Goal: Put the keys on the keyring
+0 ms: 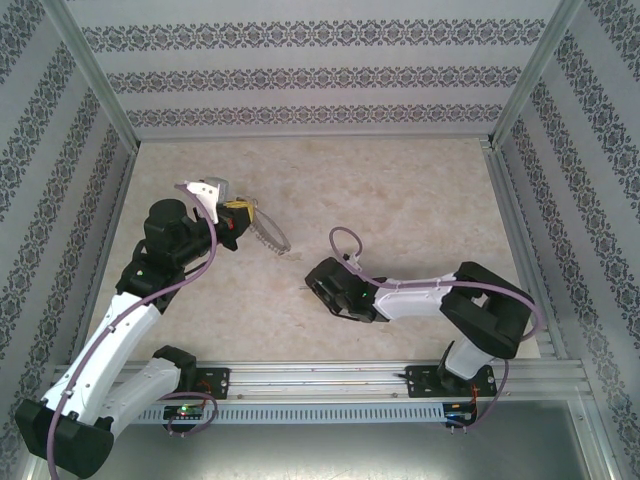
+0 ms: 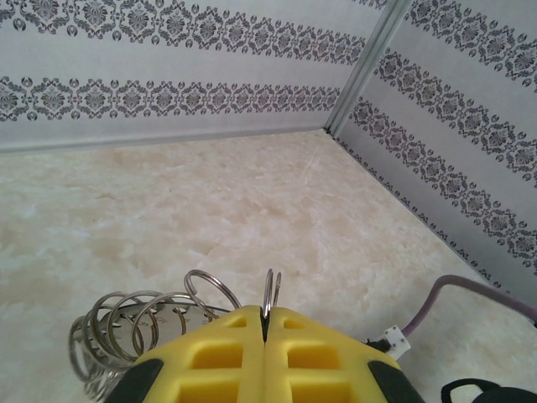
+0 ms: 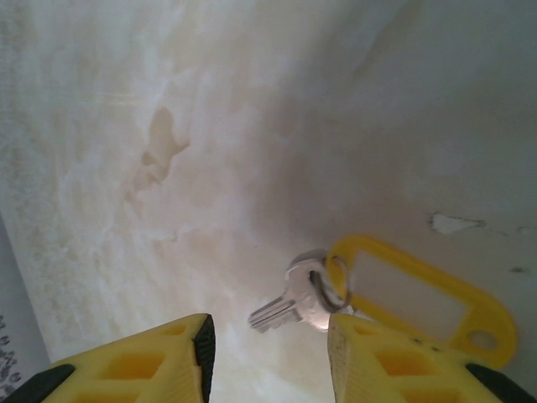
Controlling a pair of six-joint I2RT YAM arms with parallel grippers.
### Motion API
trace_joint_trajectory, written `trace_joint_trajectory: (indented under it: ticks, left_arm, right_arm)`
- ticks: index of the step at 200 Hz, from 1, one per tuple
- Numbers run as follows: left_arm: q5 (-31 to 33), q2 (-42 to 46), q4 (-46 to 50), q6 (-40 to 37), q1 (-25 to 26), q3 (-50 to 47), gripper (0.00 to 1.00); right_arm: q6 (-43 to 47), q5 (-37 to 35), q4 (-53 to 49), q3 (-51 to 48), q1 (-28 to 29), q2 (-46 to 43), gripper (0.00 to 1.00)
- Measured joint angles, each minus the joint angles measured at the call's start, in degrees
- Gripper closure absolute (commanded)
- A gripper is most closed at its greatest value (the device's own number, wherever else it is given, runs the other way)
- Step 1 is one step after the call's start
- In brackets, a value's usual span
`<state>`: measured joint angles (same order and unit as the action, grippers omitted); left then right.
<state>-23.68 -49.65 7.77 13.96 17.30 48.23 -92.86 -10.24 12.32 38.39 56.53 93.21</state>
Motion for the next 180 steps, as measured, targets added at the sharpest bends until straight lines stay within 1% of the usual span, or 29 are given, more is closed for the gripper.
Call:
trace_joint_trajectory:
  ticks: [19,52,69,91,109,126,143,153,167,180]
  left_arm:
    - [0.0,0.48,0.0,0.0,0.0,0.0,1.0]
    - [-0.02,1.36,0.0,-0.02,0.0,0.0,1.0]
    - [-0.02,1.44,0.0,-0.02,0.0,0.0,1.0]
    - [-0.15,1.46,-0.02,-0.02,0.0,0.0,1.0]
    - [-0.24,1.51,-0.02,0.0,0.0,-0.02,1.0]
    - [-0.24,1.53,-0.02,0.0,0.0,-0.07,1.0]
    - [-0.24,1.88,-0.02,0.0,0.0,-0.57,1.0]
    - [-0.22,2.05,-0.02,-0.02,0.0,-0.79,1.0]
    - [-0.24,2.16,-0.02,-0.02,0.0,-0.85,1.0]
    - [-0.24,2.16,-0.02,0.0,0.0,-0.85,1.0]
  right_arm:
    - [-0.57,0.2,0.92,0.04,-0.02,1.81,0.61]
    - [-1.62,0.66,2.32,0.5,-0.24,3.1,0.68]
    - [-1.7,0.92,2.82,0.5,-0.96,3.41,0.73]
    - [-1.64,1.42,2.95,0.5,-2.4,3.67,0.75]
    - [-1.42,1.99,3.04,0.5,-3.67,3.85,0.76]
    - [-1.29,2.43,3.67,0.5,-4.48,4.28,0.81]
    - [-1.05,2.78,4.44,0.52,-4.68,4.79,0.82]
    - [-1.05,2.86,4.81,0.52,-4.68,4.98,0.88]
    - [-0.79,3.15,5.18,0.52,-4.68,5.42,0.91]
    - [-0.5,3.26,5.64,0.52,-4.68,5.53,0.96]
